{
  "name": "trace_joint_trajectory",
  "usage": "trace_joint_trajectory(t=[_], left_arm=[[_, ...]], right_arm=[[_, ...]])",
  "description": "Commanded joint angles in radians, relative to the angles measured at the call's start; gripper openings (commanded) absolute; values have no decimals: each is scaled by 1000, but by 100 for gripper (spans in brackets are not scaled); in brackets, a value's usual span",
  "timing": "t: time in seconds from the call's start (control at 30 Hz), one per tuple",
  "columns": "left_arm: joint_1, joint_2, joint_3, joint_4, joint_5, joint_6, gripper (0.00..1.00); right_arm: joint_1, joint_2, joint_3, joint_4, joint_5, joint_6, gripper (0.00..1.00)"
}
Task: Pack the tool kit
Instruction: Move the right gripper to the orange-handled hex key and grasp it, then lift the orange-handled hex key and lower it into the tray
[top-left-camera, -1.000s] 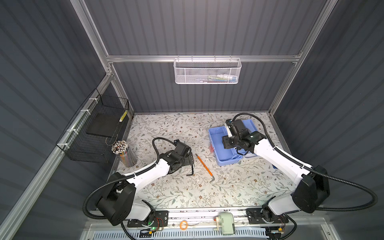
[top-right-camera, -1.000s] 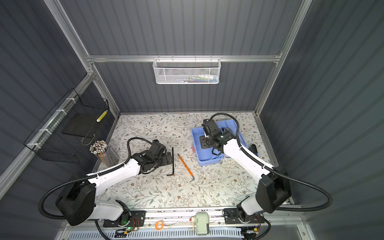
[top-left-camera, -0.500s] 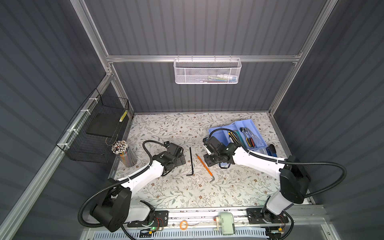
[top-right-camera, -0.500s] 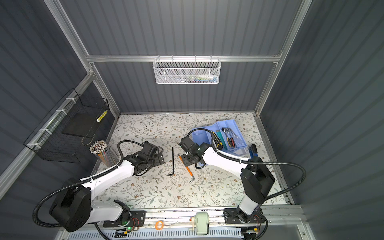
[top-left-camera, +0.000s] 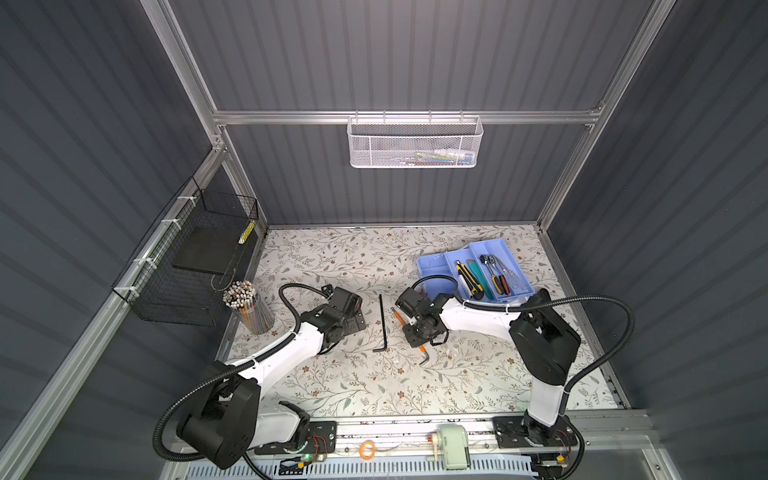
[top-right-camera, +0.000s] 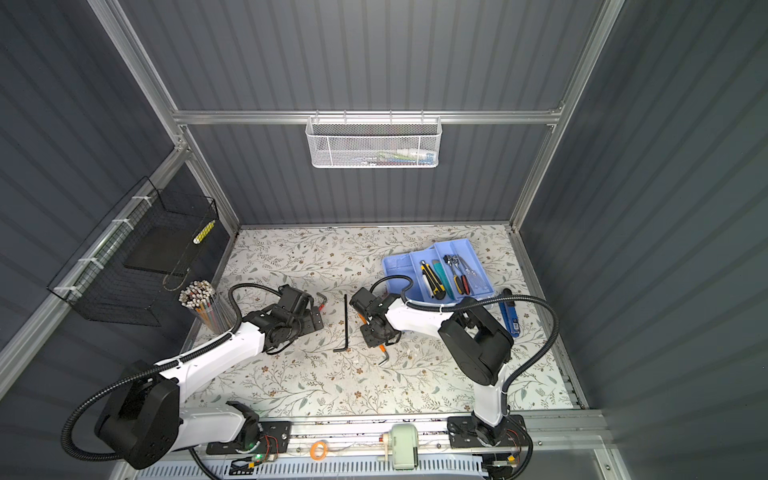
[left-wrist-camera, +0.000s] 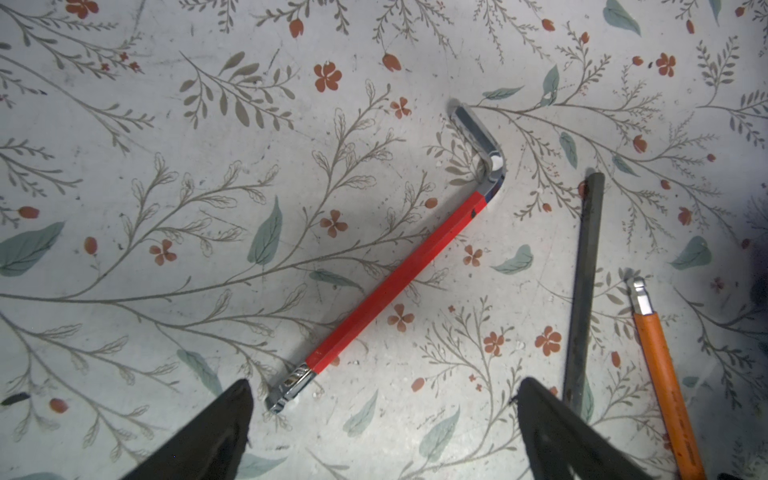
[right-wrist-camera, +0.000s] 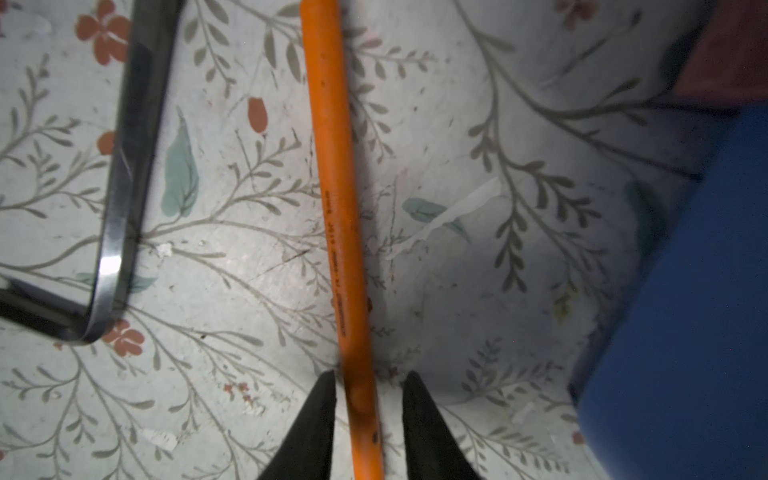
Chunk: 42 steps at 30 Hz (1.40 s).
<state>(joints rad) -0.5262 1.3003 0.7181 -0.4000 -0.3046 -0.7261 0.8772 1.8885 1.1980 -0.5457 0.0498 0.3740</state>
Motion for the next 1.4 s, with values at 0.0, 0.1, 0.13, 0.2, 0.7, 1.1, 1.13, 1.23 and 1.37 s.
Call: trace_joint_trajectory(t=[0.0, 0.1, 0.13, 0.2, 0.7, 1.1, 1.13, 1.23, 1.37], left_arm=[[8, -24, -19, -23, -17, 8, 100], [9, -26, -20, -22, -20, 8, 100], [9, -26, -21, -22, -21, 9, 100], [9, -26, -21, -24, -22, 9, 100], [11, -37, -30, -9, -7, 21, 100], [11, -17, -30, 14, 22, 29, 100], [11, -18, -31, 15, 23, 29, 100], [11, -22, -33, 18, 23, 30, 100], [11, -21, -36, 21, 25, 30, 100]], right_arm=[[2, 14, -6, -14, -10, -1, 27], [2, 23, -23, -17, -5, -1, 25], [2, 27, -26, -22, -2, -1, 23], [2, 42, -29, -35, 7, -1, 20], [0, -10, -34, 4, -1, 6, 3], [-25, -191, 40, -35, 16, 3, 3], [-32, -204, 45, -38, 14, 6, 3], [-62, -238, 61, -58, 13, 10, 3], [-128, -276, 68, -70, 21, -11, 4]])
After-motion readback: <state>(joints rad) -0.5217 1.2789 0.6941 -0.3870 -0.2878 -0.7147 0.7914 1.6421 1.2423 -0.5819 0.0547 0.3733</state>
